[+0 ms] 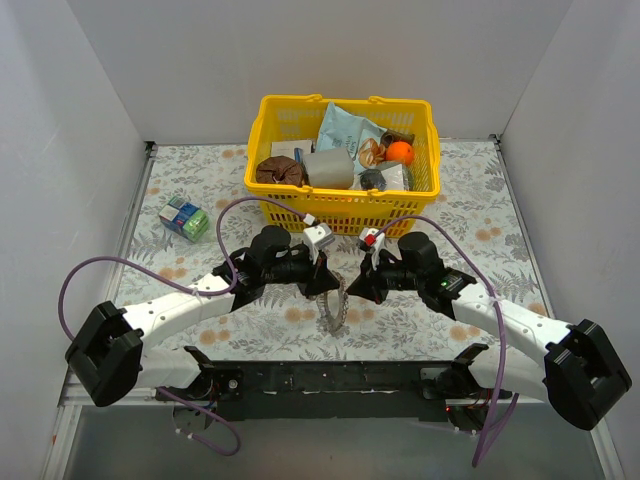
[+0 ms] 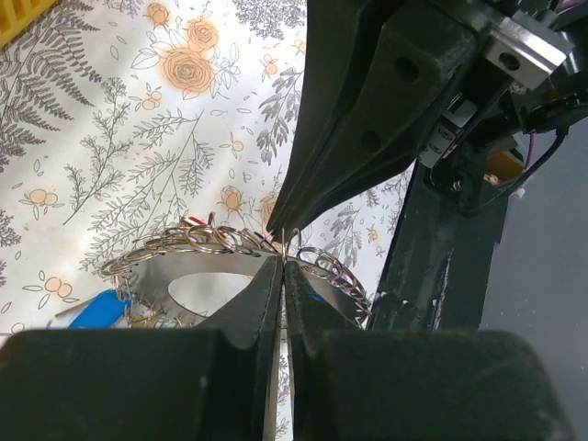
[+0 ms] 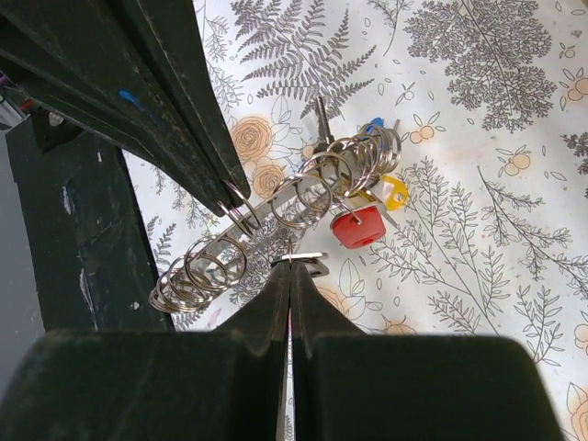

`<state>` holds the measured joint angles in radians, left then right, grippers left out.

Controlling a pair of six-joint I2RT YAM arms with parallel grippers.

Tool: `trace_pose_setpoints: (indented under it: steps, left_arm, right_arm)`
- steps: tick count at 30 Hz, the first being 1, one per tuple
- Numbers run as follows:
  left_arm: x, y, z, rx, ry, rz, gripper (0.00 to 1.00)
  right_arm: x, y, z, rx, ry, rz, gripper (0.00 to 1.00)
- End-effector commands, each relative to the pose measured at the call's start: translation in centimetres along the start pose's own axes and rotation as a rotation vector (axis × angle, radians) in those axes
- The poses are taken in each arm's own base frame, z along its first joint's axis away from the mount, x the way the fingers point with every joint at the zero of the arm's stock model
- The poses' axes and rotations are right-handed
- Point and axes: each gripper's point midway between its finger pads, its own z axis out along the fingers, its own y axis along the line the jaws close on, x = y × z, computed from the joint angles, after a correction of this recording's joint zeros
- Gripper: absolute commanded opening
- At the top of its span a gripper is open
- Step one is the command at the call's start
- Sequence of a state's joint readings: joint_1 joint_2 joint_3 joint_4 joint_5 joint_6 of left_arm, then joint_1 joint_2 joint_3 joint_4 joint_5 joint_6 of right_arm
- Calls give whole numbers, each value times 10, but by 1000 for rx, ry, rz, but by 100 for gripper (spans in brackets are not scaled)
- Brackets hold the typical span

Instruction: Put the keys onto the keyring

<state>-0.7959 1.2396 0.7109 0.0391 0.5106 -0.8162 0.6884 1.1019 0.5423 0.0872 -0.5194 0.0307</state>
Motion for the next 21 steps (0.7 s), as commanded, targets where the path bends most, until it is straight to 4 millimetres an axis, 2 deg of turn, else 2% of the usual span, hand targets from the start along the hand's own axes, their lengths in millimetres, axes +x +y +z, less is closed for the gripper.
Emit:
trace_pose_setpoints:
  steps: [1,6,13,21]
  left_arm:
    - [-21,-15,-5,49,-79,47,0]
    - [-21,-13,-4,40,-81,42,0]
    - [-15,-7,-6,6,-64,29,0]
    - [-17,-5,-7,-11,-68,31,0]
  right_arm:
    - [-15,6,0,-34,-58,-34,1]
    - [-24,9,-6,-34,-94,-55,1]
    - [-38,1,-20,53,-117,-88,1]
    - [-49,1,-29,77,-129,-96,1]
